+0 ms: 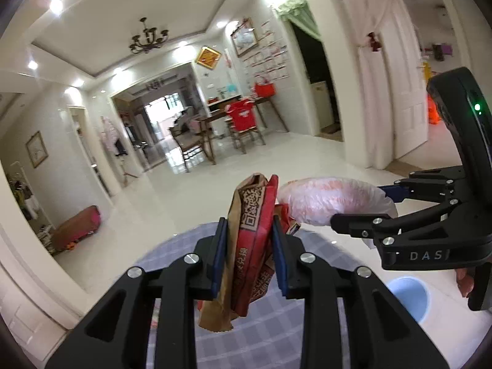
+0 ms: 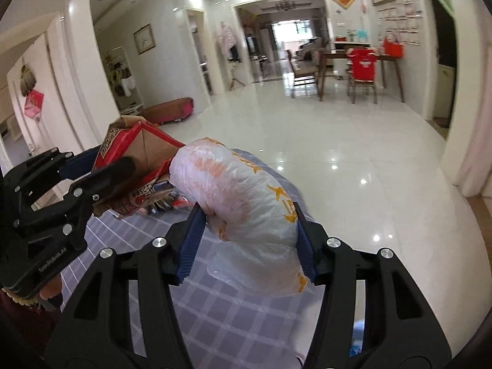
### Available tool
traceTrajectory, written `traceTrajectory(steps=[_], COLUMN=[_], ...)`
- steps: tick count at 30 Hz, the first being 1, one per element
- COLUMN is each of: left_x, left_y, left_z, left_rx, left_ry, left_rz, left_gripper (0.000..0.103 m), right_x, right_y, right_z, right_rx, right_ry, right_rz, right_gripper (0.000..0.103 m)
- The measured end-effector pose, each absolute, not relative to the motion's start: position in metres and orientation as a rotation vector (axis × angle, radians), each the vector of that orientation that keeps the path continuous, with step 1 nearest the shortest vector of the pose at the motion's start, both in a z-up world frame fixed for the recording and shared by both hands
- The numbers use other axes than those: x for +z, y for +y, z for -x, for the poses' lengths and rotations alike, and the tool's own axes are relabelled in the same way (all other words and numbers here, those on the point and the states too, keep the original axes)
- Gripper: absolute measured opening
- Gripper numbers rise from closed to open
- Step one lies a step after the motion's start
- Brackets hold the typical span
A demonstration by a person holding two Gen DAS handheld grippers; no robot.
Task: Collect trash
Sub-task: 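Carry both bags to the bucket and open both tools over it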
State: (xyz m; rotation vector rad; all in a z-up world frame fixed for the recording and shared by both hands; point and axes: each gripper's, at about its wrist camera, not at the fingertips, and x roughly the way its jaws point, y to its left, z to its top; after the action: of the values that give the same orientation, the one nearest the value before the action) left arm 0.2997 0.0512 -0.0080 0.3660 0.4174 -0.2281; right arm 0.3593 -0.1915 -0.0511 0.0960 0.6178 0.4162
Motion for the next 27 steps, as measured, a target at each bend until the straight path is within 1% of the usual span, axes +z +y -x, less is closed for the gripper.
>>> traceTrajectory(steps=[5, 10, 15, 21, 27], left_x=[-0.029, -0.06, -0.101, -0.166, -0.21], left_y=[-0.012, -0.076, -0.126, -0.177, -0.21], left_z=[-0.278, -0.26, -0.255, -0.265, -0.286], left_rx=[-0.341, -0.437, -0.499, -0.531, -0.54], left_ry=[0.448, 0.514, 0.583, 0.715, 0.817], left_rz=[-0.351, -0.327, -0.32, -0.306, -0.306], left_gripper=[0.027, 0.027, 0.027, 0.027, 0.027], right_x=[-0.062, -0.087, -0.14, -0.205, -0.242], right_y=[-0.259, -0.326, -0.385, -0.445, -0.472], right_z=[-0.314, -0.28, -0.252, -0.225, -0.218], right_rx=[0.32, 0.215, 0.109, -0.014, -0.071], right_ry=[0.606, 0.613, 0.656, 0.696, 0.706], right_rz=[-0.179, -0.268, -0.382, -0.534, -0.63], right_gripper=[0.054, 0.055, 0.055, 0.055, 0.059])
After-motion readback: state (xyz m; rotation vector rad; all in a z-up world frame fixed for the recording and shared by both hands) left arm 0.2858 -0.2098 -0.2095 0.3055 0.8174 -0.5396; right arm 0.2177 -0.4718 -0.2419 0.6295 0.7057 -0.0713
